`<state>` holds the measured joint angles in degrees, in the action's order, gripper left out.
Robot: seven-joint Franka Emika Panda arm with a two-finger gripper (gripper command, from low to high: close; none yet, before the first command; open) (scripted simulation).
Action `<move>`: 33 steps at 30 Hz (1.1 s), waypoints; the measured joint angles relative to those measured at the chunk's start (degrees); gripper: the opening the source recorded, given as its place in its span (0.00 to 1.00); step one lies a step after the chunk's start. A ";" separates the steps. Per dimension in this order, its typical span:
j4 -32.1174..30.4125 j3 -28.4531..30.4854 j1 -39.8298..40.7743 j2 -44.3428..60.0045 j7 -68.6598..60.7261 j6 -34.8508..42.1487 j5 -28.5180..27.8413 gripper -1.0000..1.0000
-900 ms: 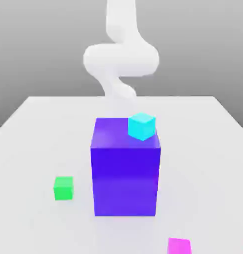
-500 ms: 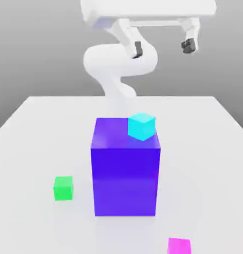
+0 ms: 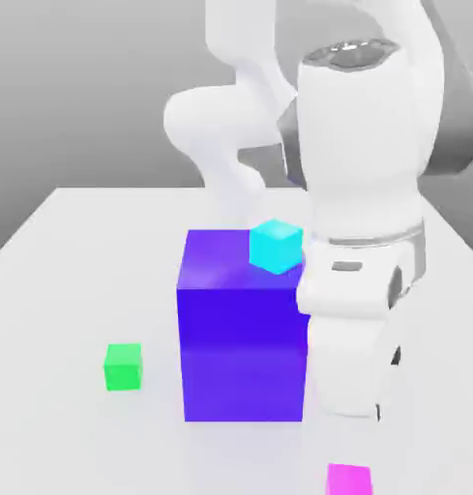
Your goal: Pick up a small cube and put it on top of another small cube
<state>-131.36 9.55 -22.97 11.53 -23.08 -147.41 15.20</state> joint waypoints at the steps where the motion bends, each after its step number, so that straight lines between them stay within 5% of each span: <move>1: -0.07 -0.15 -0.16 1.62 -1.31 -0.77 -0.95 0.50; 5: -0.38 0.08 -1.29 7.69 -5.45 -3.84 -6.27 0.50; 9: 1.09 -1.52 -0.30 15.79 -7.74 -9.79 -5.74 0.50; 10: 1.46 -2.09 0.16 17.57 -8.13 -11.15 -5.29 0.00; 22: -0.13 -0.01 -0.96 9.60 -6.28 -5.20 -7.12 0.00; 33: -9.67 13.61 7.38 -7.68 6.16 -3.55 -16.35 0.00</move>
<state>-141.03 23.16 -15.59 3.84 -16.92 -150.96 -1.15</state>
